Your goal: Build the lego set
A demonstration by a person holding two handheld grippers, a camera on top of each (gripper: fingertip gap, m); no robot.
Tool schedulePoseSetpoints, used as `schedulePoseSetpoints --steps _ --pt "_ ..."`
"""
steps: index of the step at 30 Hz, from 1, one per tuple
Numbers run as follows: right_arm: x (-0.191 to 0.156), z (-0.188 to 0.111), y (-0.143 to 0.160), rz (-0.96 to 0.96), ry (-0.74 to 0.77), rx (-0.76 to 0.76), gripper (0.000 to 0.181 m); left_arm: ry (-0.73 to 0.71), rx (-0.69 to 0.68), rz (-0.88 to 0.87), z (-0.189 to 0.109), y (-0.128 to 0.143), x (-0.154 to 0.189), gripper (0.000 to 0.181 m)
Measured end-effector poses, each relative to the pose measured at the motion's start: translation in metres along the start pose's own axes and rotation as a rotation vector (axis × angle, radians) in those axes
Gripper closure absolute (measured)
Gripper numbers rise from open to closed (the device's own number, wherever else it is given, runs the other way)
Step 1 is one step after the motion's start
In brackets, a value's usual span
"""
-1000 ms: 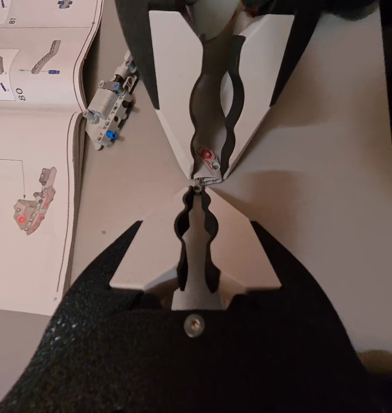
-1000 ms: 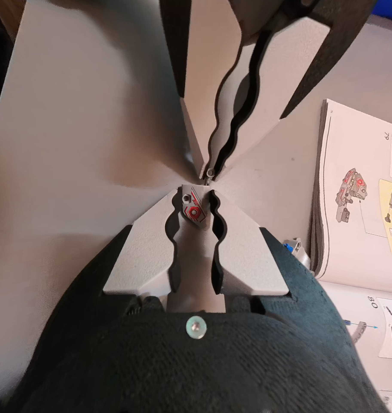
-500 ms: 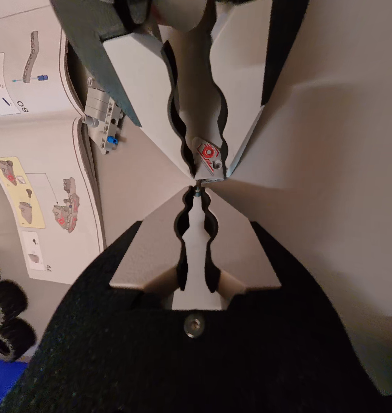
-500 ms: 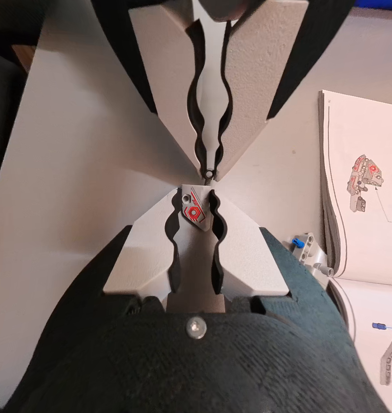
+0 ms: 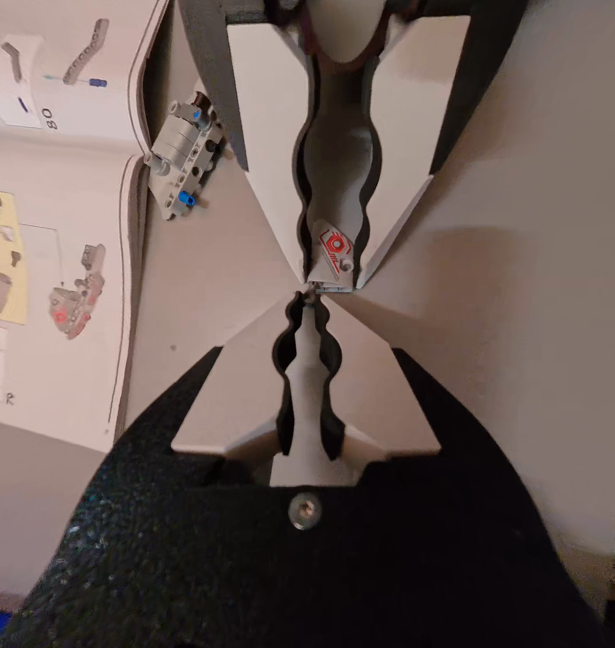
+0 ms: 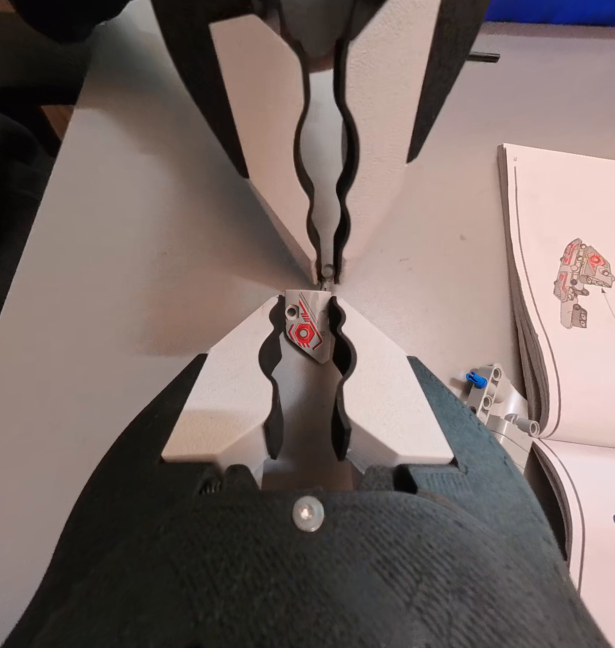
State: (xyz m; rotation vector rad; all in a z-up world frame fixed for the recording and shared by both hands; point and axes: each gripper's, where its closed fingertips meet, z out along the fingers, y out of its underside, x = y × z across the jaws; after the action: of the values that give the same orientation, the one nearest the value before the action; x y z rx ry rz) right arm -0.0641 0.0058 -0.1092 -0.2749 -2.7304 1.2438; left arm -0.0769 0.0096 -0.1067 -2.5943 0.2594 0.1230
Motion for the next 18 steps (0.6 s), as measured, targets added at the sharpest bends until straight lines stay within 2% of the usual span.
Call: schedulePoseSetpoints --steps 6,10,15,18 --pt "0.0002 0.0002 0.0000 -0.006 0.006 0.000 0.157 -0.090 -0.098 0.029 -0.0013 -0.0004 -0.0014 0.178" --pt "0.0008 0.0003 0.0001 -0.017 0.030 -0.002 0.157 -0.062 -0.110 -0.063 -0.0009 -0.0008 -0.0005 0.178" --pt "0.0013 0.0007 -0.0002 -0.032 0.064 -0.004 0.157 -0.087 -0.137 -0.097 -0.0018 -0.0012 -0.0003 0.178" --pt "0.0015 0.0007 -0.0002 -0.031 0.071 -0.004 0.157 -0.021 -0.093 -0.169 -0.0017 -0.0035 0.0004 0.178"
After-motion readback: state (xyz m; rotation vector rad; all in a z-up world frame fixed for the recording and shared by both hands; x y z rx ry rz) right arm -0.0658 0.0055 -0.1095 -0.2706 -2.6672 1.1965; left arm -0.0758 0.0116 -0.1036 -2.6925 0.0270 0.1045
